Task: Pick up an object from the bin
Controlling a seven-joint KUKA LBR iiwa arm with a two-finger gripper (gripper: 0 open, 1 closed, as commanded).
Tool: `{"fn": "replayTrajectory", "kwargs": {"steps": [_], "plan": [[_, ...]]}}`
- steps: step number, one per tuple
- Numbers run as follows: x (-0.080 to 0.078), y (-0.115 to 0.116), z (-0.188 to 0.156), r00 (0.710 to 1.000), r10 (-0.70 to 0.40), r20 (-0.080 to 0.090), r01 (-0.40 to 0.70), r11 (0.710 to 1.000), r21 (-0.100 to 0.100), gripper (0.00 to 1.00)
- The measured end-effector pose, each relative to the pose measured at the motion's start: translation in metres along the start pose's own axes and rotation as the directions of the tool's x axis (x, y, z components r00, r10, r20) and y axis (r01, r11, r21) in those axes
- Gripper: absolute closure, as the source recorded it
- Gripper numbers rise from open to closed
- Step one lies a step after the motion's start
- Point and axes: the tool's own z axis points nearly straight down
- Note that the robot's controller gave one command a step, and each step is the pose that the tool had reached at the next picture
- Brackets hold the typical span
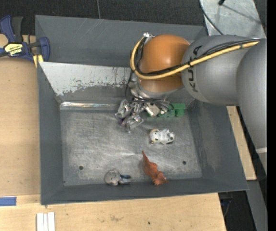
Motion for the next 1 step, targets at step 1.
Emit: {"fn": "replayTrajectory", "kwargs": {"steps": [1], "plan": [[0.0001, -0.0001, 0.0000, 1.000, 0.001, 0.000, -0.001, 1.000, 0.000, 1.00]]}}
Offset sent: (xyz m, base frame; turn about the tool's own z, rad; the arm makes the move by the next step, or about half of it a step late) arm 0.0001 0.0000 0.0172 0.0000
